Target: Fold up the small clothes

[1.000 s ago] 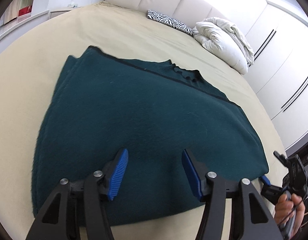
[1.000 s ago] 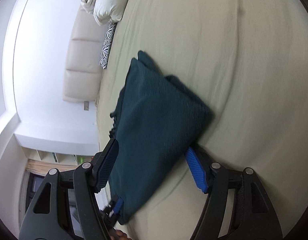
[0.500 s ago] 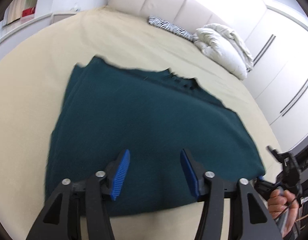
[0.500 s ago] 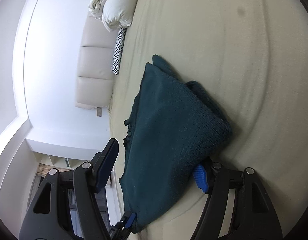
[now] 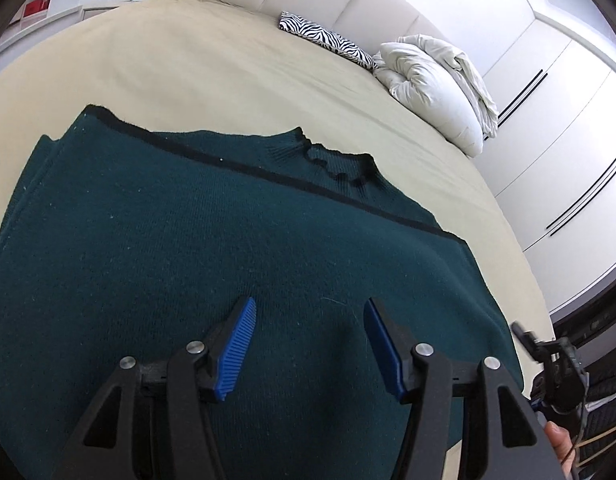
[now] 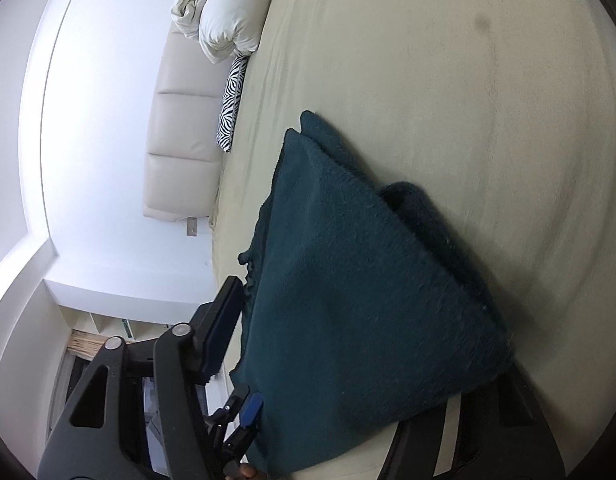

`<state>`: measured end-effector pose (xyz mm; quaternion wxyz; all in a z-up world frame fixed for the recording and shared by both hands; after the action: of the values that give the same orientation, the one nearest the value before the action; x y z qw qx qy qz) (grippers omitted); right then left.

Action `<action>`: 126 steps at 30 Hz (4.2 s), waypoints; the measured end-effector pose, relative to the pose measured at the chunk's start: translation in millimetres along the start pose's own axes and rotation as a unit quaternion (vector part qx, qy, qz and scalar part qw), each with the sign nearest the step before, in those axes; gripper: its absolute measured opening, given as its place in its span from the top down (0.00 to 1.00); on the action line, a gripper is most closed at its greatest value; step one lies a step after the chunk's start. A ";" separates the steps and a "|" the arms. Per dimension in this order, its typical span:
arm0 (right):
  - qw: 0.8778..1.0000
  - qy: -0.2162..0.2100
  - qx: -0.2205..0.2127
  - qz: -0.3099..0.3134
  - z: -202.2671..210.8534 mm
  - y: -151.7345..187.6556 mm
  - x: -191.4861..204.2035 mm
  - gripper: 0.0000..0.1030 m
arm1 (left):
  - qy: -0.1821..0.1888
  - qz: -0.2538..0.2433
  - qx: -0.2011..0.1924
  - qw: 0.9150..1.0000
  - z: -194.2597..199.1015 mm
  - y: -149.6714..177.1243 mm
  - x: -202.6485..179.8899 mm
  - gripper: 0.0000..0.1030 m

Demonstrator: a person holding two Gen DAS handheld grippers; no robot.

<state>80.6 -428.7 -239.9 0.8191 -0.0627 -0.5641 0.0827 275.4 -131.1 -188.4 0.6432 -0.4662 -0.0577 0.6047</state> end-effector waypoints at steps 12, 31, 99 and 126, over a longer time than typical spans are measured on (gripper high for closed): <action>0.996 0.029 -0.020 0.078 -6.3 3.1 26.5 0.88 | 0.026 0.021 -0.001 0.999 -0.1 3.2 19.9 0.54; 0.720 -0.021 0.139 0.679 -78.4 274.6 159.6 0.88 | 0.108 0.196 0.040 0.974 20.3 -37.5 80.5 0.22; 0.785 -0.188 0.204 0.553 -5.6 228.7 202.5 0.27 | -0.053 0.011 -0.045 0.998 99.0 -92.3 95.1 0.73; 0.931 -0.069 0.303 0.191 -319.2 86.0 159.1 0.32 | -0.066 0.008 -0.039 0.997 44.7 -17.8 119.3 0.92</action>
<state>429.0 -314.8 -224.9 0.7267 0.0879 -0.5448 0.4091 291.0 -5.3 -209.9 0.6147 -0.4506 -0.1200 0.6362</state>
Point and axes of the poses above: each gripper's, at about its wrist camera, not at the fingertips, and z roughly against the way its jaws point, x to its left, y to its underside, the point moved 2 cm from there along -z, roughly the way its jaws point, and after that the axes turned 13 degrees about -x, right-handed, at the moved point
